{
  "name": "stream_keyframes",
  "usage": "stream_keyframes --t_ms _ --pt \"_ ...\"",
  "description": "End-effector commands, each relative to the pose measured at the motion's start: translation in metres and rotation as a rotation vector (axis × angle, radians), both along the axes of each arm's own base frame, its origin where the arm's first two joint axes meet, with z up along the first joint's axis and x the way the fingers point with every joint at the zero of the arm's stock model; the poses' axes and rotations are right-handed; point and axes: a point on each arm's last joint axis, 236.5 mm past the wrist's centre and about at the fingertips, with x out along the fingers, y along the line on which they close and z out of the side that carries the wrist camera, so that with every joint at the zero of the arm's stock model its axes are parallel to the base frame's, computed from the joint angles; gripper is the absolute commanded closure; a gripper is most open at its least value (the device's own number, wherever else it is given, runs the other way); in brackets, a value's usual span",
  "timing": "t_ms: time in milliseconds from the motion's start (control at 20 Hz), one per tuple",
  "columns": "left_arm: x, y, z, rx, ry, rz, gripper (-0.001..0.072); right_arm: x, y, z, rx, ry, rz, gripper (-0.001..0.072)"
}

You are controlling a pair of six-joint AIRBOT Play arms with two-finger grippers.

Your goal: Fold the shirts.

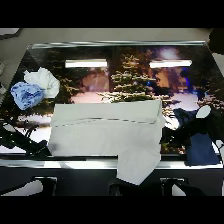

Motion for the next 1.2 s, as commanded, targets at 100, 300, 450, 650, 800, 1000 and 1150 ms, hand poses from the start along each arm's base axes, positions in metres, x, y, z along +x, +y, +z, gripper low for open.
stream_keyframes --t_ms 100,300,450,650,800,1000,1150 --pt "0.021 0.000 -0.011 0.021 -0.088 0.054 0.0665 -0.033 0.004 -0.024 0.002 0.055 0.011 0.0310" --pt "0.024 0.001 -0.011 0.023 -0.106 0.048 0.0666 -0.058 0.022 -0.046 0.074 0.107 0.006 0.0263" --pt "0.025 0.001 -0.012 0.024 -0.111 0.044 0.0666 -0.070 0.034 -0.051 0.119 0.139 -0.013 0.0264" --pt "0.025 0.001 -0.012 0.024 -0.112 0.044 0.0666 -0.071 0.057 -0.050 0.222 0.132 -0.040 0.0360" --pt "0.032 0.001 -0.004 0.011 -0.144 0.022 0.0668 -0.072 0.056 -0.050 0.219 0.133 -0.036 0.0663" --pt "0.098 -0.007 0.045 -0.031 -0.387 0.127 0.0669 -0.037 0.050 -0.030 0.206 0.036 -0.024 0.0663" --pt "0.131 -0.011 0.074 -0.047 -0.487 0.156 0.0671 0.018 0.038 0.005 0.160 -0.117 -0.061 0.0664"
